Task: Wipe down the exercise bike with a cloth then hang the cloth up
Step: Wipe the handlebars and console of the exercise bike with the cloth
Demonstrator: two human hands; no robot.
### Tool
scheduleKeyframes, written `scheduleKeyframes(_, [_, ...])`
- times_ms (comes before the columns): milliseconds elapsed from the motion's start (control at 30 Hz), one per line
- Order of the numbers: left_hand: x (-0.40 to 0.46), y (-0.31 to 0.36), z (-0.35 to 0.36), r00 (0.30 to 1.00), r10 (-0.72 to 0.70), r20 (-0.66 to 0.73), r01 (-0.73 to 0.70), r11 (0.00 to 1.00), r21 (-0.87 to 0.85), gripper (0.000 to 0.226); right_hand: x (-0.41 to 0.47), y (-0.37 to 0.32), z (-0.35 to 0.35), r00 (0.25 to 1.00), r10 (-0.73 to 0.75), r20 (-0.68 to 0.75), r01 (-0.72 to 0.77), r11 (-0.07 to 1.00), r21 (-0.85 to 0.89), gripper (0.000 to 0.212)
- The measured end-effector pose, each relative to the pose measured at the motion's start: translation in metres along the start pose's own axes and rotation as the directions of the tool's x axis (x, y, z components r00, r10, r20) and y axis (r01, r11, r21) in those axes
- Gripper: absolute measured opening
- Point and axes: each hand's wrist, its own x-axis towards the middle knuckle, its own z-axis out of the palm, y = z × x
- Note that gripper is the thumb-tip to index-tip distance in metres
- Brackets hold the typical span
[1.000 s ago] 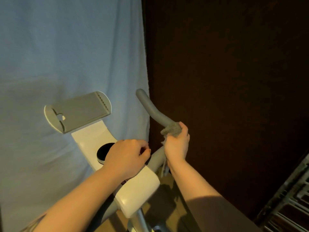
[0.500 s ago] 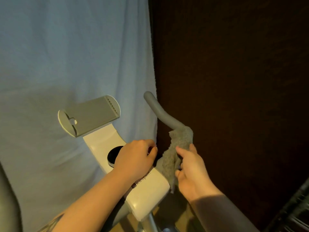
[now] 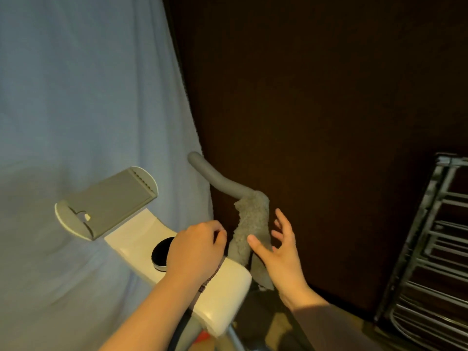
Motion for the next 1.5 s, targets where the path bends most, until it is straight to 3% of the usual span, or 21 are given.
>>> scheduleKeyframes(167, [-0.001, 0.0, -0.001, 1.0, 0.01, -0.002, -0.01, 1.0, -0.029, 0.022, 0.007, 0.003, -0.002, 0.999, -0.035, 0.031, 0.037, 0.996, -0.079, 0.105])
scheduleKeyframes(300, [-0.001, 0.001, -0.002, 0.999, 0.042, 0.011, -0.042, 0.997, -0.065, 0.048, 0.015, -0.002, 0.009, 0.997, -0.07, 0.032, 0.072, 0.994, -0.087, 0.102])
scheduleKeyframes(567, [-0.004, 0.002, -0.005, 0.999, -0.024, -0.028, 0.016, 0.967, -0.254, 0.014, 0.029, -0.009, 0.032, 0.997, -0.027, -0.077, 0.022, 0.998, -0.063, 0.082])
scheduleKeyframes(800, [0.002, -0.005, -0.005, 0.958, -0.105, -0.267, 0.074, 0.99, -0.124, 0.012, 0.035, -0.029, 0.038, 0.993, -0.031, -0.117, -0.002, 0.962, -0.273, 0.08])
scheduleKeyframes(900, [0.003, -0.006, -0.006, 0.974, -0.089, -0.207, 0.087, 0.996, -0.017, 0.016, 0.03, -0.024, 0.047, 0.999, 0.022, -0.049, -0.037, 0.941, -0.337, 0.095])
scheduleKeyframes(1000, [0.002, -0.006, -0.002, 0.987, 0.026, -0.162, -0.023, 1.0, 0.019, 0.035, 0.029, -0.012, 0.049, 0.999, 0.033, -0.005, -0.033, 0.945, -0.324, 0.101])
scheduleKeyframes(1100, [0.0, -0.003, -0.002, 0.994, 0.072, -0.086, -0.072, 0.997, -0.005, 0.017, 0.037, -0.009, 0.048, 1.0, 0.007, -0.026, -0.015, 0.939, -0.343, 0.093])
scheduleKeyframes(1233, [0.0, -0.003, 0.0, 0.996, 0.077, -0.045, -0.076, 0.996, 0.037, 0.019, 0.071, -0.018, 0.041, 0.997, 0.0, -0.073, -0.029, 0.918, -0.397, 0.071])
scheduleKeyframes(1400, [-0.001, -0.001, -0.001, 0.999, 0.04, -0.028, -0.039, 0.997, 0.06, 0.021, 0.106, -0.045, 0.021, 0.981, 0.123, 0.152, -0.068, 0.944, -0.323, 0.047])
scheduleKeyframes(1500, [0.001, -0.002, 0.001, 1.0, 0.013, -0.027, -0.011, 0.998, 0.069, 0.02, 0.083, -0.035, 0.031, 0.994, 0.105, 0.016, -0.099, 0.971, -0.215, 0.053])
